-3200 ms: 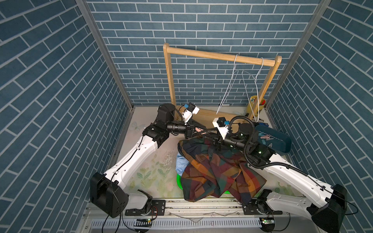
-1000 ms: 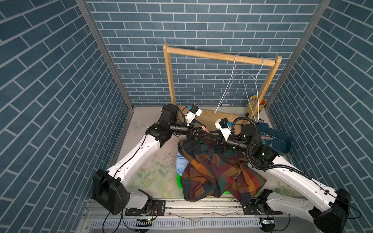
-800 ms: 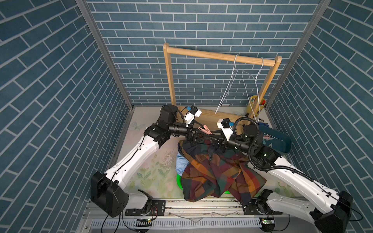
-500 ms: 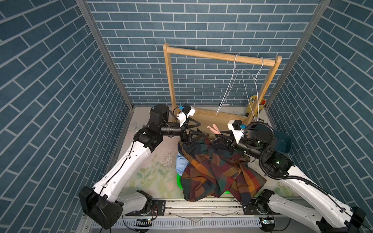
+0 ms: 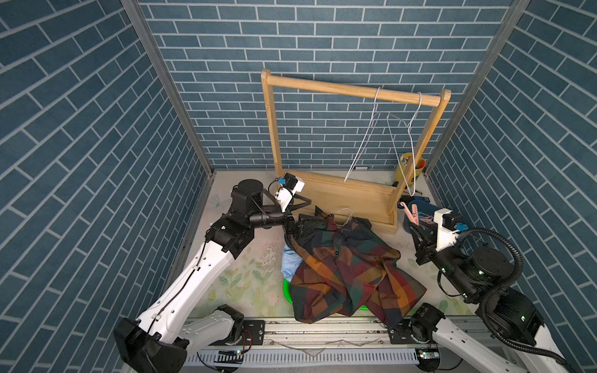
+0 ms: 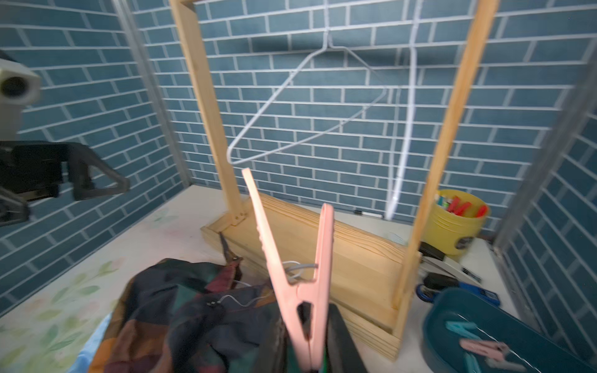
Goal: Remove the clothespins securing long-sleeve shirts to the hanger
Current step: Place the clamp in the storage box.
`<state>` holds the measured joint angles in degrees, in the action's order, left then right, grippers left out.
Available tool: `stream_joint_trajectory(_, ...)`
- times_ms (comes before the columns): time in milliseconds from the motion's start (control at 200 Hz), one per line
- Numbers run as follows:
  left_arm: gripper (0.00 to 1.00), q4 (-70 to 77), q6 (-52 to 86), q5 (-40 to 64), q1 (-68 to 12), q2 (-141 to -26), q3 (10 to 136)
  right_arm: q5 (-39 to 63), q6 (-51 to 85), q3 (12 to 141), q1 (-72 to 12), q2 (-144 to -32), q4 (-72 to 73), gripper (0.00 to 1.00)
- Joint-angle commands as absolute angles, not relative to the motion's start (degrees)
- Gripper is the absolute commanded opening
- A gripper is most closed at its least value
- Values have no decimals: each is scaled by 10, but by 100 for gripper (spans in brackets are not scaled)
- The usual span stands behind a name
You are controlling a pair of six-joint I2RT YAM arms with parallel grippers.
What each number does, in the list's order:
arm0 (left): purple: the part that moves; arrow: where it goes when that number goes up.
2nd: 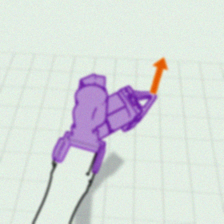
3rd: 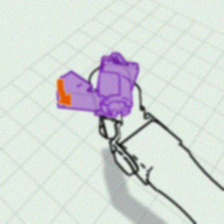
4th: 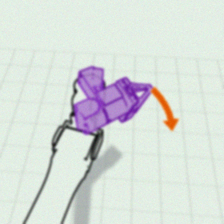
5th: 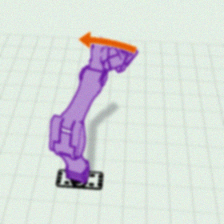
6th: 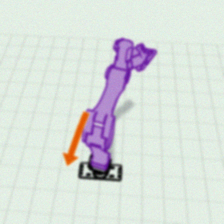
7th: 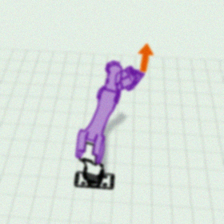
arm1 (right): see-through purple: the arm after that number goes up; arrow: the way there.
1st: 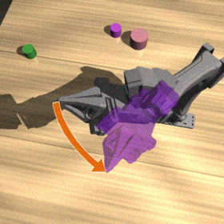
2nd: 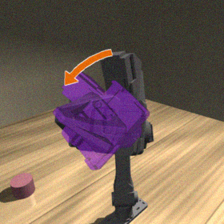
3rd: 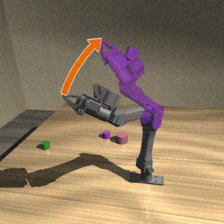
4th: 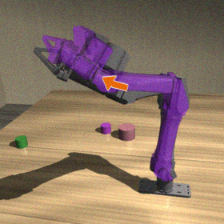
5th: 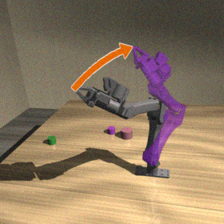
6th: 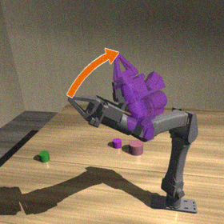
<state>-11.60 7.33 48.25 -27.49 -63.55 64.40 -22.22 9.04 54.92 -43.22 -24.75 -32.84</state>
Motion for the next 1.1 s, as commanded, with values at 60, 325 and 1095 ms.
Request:
stream_joint_trajectory(60,100,-97,97,435,-272,-632,646,-447,172,595,-431,-306,-468,0)
stream_joint_trajectory(325,100,-94,97,429,-272,-627,627,-404,239,620,-284,-413,-455,0)
stream_joint_trajectory(1095,100,-89,195,407,-277,-619,580,-34,379,561,180,-817,-176,0)
